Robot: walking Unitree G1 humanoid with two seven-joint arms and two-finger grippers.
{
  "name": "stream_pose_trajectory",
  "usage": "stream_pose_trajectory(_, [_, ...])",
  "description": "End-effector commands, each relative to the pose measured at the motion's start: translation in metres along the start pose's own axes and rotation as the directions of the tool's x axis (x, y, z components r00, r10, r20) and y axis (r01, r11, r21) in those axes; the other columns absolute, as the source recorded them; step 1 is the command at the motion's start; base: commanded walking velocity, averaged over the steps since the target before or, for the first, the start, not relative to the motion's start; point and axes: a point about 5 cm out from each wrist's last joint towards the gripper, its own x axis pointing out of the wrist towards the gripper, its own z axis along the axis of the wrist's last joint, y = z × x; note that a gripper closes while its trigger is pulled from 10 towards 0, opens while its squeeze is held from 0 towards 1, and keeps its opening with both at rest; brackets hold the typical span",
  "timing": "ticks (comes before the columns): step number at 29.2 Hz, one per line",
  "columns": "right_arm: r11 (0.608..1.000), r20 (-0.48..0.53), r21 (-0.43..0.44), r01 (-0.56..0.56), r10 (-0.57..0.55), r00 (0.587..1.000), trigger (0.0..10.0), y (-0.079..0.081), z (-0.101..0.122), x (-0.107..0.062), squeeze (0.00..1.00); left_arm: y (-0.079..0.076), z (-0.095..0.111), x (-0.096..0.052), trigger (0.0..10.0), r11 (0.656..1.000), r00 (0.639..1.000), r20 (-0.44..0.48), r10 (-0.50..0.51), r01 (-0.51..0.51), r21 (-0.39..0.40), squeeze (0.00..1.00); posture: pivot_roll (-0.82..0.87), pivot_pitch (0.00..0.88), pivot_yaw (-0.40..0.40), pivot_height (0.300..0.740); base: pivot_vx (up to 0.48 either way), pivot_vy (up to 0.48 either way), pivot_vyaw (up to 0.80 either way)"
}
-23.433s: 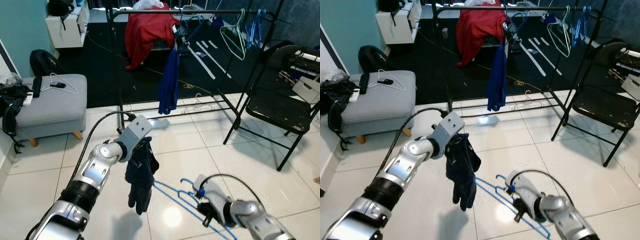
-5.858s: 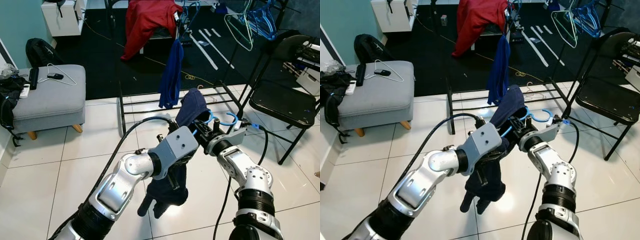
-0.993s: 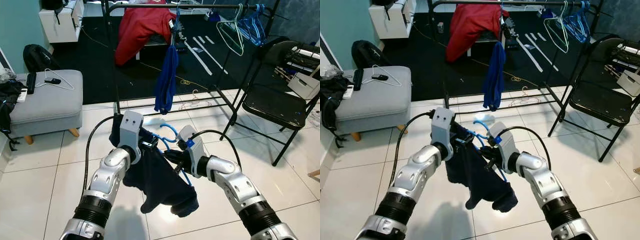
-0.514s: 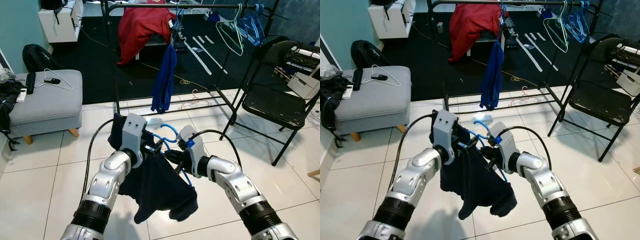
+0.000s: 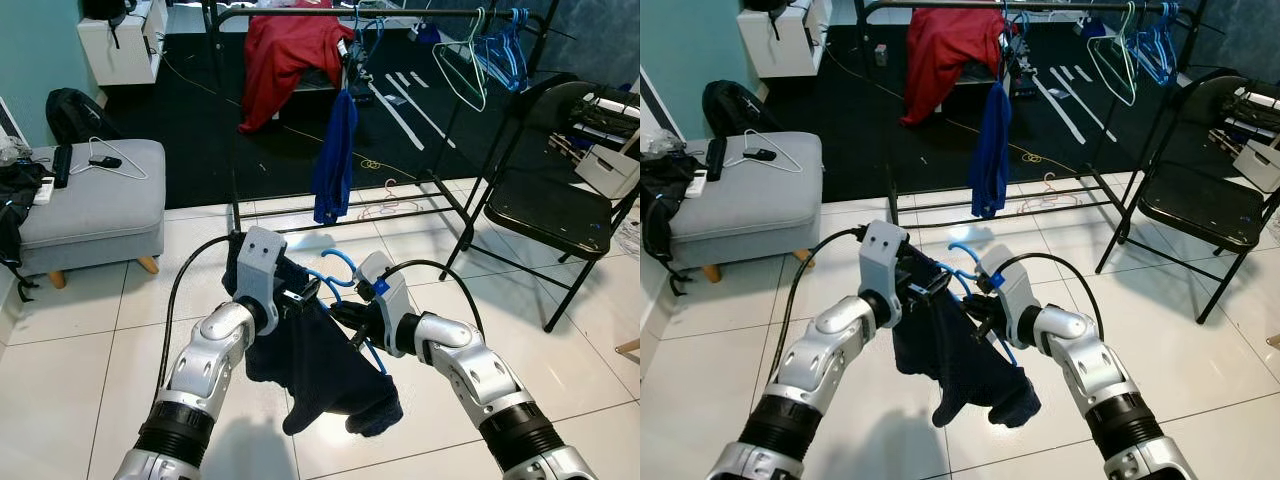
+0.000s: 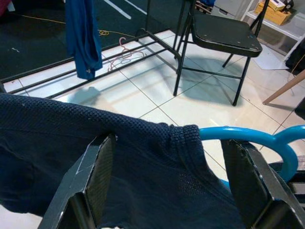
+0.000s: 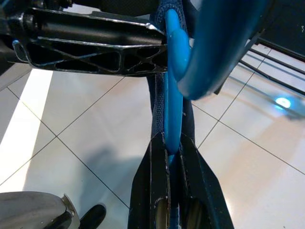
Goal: Hang hanger
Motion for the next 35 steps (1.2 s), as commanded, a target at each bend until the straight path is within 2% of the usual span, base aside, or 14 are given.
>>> stream_pose_trajectory(1, [1.000, 0.017, -0.003, 0.006, -0.006, 1.000, 10.0, -0.002, 0.003, -0.004, 0.00, 0.004, -0.005, -0.001, 10.0, 1.000, 1.000, -0.023, 0.016, -0.015, 0.010, 0.00, -0.06, 0.088, -0.037, 0.740, 0.000, 0.000, 0.00])
stream_pose_trajectory(2, [1.000, 0.017, -0.003, 0.006, -0.006, 1.000, 10.0, -0.002, 0.003, -0.004, 0.00, 0.004, -0.005, -0.001, 9.5, 1.000, 0.999, -0.027, 0.017, -0.016, 0.010, 0.00, -0.06, 0.088, -0.037, 0.740, 0.000, 0.000, 0.00])
stream_pose_trajectory(3, [1.000, 0.017, -0.004, 0.007, -0.006, 1.000, 10.0, -0.002, 0.004, -0.004, 0.00, 0.004, -0.006, -0.001, 2.6, 1.000, 0.999, -0.031, 0.017, -0.017, 0.012, 0.00, -0.06, 0.086, -0.037, 0.740, 0.000, 0.000, 0.00])
stream_pose_trajectory(7, [1.000, 0.016, -0.005, 0.006, -0.006, 1.000, 10.0, -0.002, 0.004, -0.004, 0.00, 0.005, -0.006, -0.001, 3.1, 1.000, 0.999, -0.039, 0.019, -0.019, 0.019, 0.00, -0.06, 0.086, -0.039, 0.740, 0.000, 0.000, 0.00])
stream_pose_trajectory(8, [1.000, 0.016, -0.006, 0.006, -0.006, 1.000, 10.0, -0.003, 0.004, -0.004, 0.00, 0.006, -0.007, -0.002, 6.9, 0.999, 0.999, -0.044, 0.023, -0.021, 0.028, 0.00, -0.06, 0.086, -0.040, 0.740, 0.000, 0.000, 0.00])
stream_pose_trajectory(11, [1.000, 0.016, -0.006, 0.006, -0.005, 1.000, 10.0, -0.003, 0.004, -0.004, 0.00, 0.006, -0.007, -0.002, 6.9, 0.999, 0.999, -0.048, 0.026, -0.024, 0.035, 0.00, -0.06, 0.086, -0.040, 0.740, 0.000, 0.000, 0.00])
stream_pose_trajectory(12, [1.000, 0.015, -0.006, 0.005, -0.005, 1.000, 10.0, -0.003, 0.004, -0.004, 0.00, 0.007, -0.008, -0.002, 10.0, 0.999, 0.998, -0.055, 0.026, -0.024, 0.046, 0.00, -0.06, 0.086, -0.041, 0.740, 0.000, 0.000, 0.00])
stream_pose_trajectory(17, [1.000, 0.014, -0.007, 0.005, -0.005, 1.000, 10.0, -0.003, 0.004, -0.004, 0.00, 0.008, -0.009, -0.003, 10.0, 0.998, 0.998, -0.062, 0.028, -0.024, 0.061, 0.00, -0.06, 0.086, -0.041, 0.740, 0.000, 0.000, 0.00])
stream_pose_trajectory(18, [1.000, 0.014, -0.007, 0.006, -0.006, 1.000, 10.0, -0.003, 0.004, -0.004, 0.00, 0.009, -0.009, -0.004, 6.1, 0.998, 0.998, -0.059, 0.030, -0.026, 0.064, 0.00, -0.06, 0.085, -0.041, 0.740, 0.000, 0.000, 0.00])
stream_pose_trajectory(20, [1.000, 0.014, -0.007, 0.006, -0.006, 1.000, 10.0, -0.003, 0.004, -0.004, 0.00, 0.009, -0.009, -0.004, 6.1, 0.998, 0.998, -0.059, 0.030, -0.026, 0.064, 0.00, -0.06, 0.085, -0.041, 0.740, 0.000, 0.000, 0.00])
stream_pose_trajectory(21, [1.000, 0.014, -0.008, 0.006, -0.006, 1.000, 10.0, -0.003, 0.004, -0.004, 0.00, 0.010, -0.009, -0.004, 1.2, 0.998, 0.998, -0.055, 0.036, -0.032, 0.063, 0.00, -0.06, 0.085, -0.041, 0.740, 0.000, 0.000, 0.00])
stream_pose_trajectory(22, [1.000, 0.014, -0.008, 0.006, -0.006, 1.000, 10.0, -0.003, 0.004, -0.004, 0.00, 0.011, -0.008, -0.004, 0.0, 0.998, 0.998, -0.054, 0.040, -0.037, 0.060, 0.00, -0.06, 0.085, -0.041, 0.740, 0.000, 0.000, 0.00])
stream_pose_trajectory(32, [1.000, 0.011, -0.009, 0.004, -0.004, 1.000, 10.0, -0.003, 0.004, -0.004, 0.00, 0.018, -0.005, -0.005, 0.0, 0.994, 0.997, -0.054, 0.059, -0.054, 0.090, 0.00, -0.06, 0.086, -0.043, 0.740, 0.000, 0.000, 0.00])
stream_pose_trajectory(35, [1.000, 0.009, -0.009, 0.003, -0.003, 1.000, 10.0, -0.002, 0.003, -0.004, 0.00, 0.020, -0.003, -0.006, 0.7, 0.991, 0.996, -0.057, 0.061, -0.054, 0.119, 0.00, -0.06, 0.085, -0.042, 0.740, 0.000, 0.000, 0.00])
